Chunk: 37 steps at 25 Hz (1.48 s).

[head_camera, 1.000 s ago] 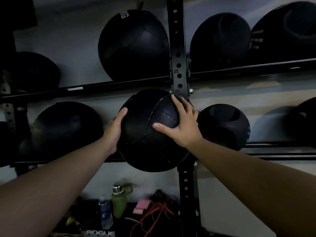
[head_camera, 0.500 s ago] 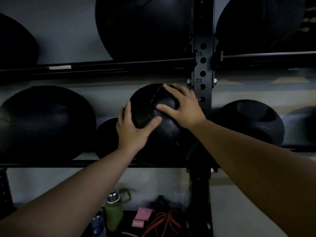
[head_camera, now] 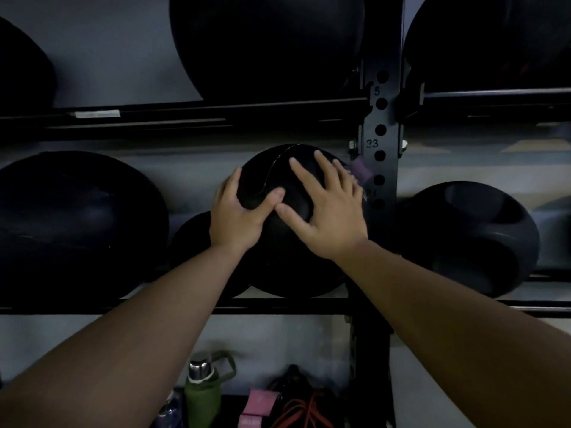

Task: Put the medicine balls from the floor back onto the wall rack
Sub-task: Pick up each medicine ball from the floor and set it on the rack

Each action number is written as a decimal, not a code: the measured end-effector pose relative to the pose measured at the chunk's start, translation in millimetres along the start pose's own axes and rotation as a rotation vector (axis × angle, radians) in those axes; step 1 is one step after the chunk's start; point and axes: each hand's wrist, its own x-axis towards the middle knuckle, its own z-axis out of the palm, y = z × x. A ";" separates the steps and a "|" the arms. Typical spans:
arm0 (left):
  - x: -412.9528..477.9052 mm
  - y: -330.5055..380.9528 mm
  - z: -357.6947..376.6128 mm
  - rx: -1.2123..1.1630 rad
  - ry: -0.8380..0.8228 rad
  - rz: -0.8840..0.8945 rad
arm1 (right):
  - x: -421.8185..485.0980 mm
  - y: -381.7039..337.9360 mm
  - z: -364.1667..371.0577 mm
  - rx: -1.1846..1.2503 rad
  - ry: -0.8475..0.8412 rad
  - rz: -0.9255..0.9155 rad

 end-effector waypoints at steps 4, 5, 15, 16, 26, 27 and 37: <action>32.7 7.8 14.7 0.059 -0.008 -0.028 | 28.3 24.2 19.9 0.076 -0.003 0.081; 38.9 9.3 21.6 0.108 0.002 -0.022 | 31.3 32.6 25.4 0.108 0.002 0.103; -26.7 -5.6 20.0 0.411 0.018 0.173 | -25.6 62.3 16.3 0.249 -0.002 0.014; -30.8 -9.0 6.3 0.403 -0.022 0.217 | -29.8 62.6 8.3 0.260 -0.030 0.014; -55.8 -108.9 -76.5 1.225 -0.559 0.105 | -37.4 27.7 -17.0 0.176 -0.143 0.219; -53.7 -108.0 -74.8 1.253 -0.554 0.092 | -37.3 27.1 -15.9 0.174 -0.136 0.220; 15.0 -115.0 -96.7 1.125 -0.565 -0.032 | -59.1 33.6 -7.0 0.250 -0.118 0.220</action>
